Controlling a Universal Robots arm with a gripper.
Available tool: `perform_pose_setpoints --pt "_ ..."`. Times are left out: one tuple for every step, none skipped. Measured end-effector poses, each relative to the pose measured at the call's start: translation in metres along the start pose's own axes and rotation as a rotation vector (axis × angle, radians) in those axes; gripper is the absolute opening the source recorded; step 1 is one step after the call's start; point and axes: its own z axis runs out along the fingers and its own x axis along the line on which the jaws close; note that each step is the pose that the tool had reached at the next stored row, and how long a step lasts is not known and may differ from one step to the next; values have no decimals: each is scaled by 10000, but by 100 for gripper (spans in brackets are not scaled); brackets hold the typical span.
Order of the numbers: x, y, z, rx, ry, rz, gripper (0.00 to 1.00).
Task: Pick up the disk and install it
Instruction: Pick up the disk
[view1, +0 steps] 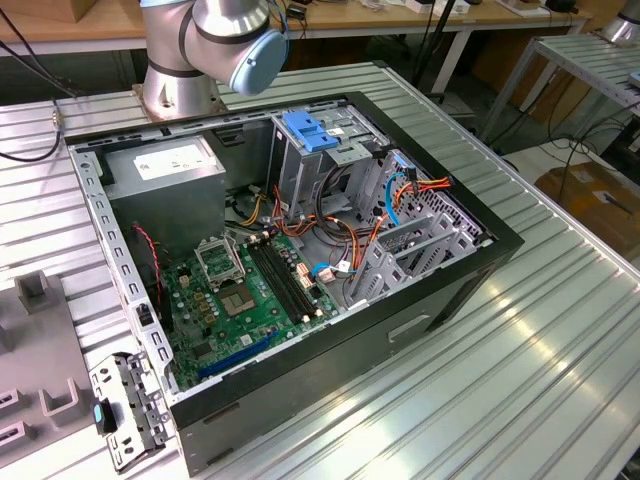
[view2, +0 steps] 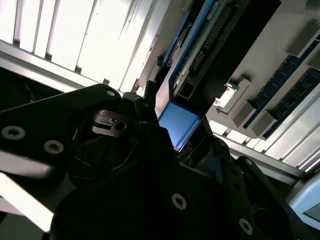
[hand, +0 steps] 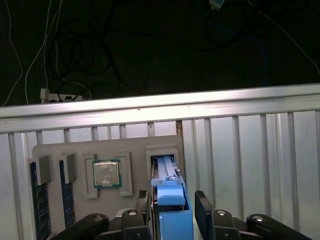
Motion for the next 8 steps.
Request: perform_pose_setpoints --pt "0 0 5 -63 5 0 49" --pt "0 0 11 -134 11 1 49" --pt "0 1 14 -187 15 2 49" --pt "-1 1 17 -205 17 3 49" --pt "0 1 20 -207 18 4 49" --pt "0 0 24 -208 18 3 49" --pt "-1 -1 28 -207 17 3 49" --pt "-1 -4 30 -202 16 3 49"
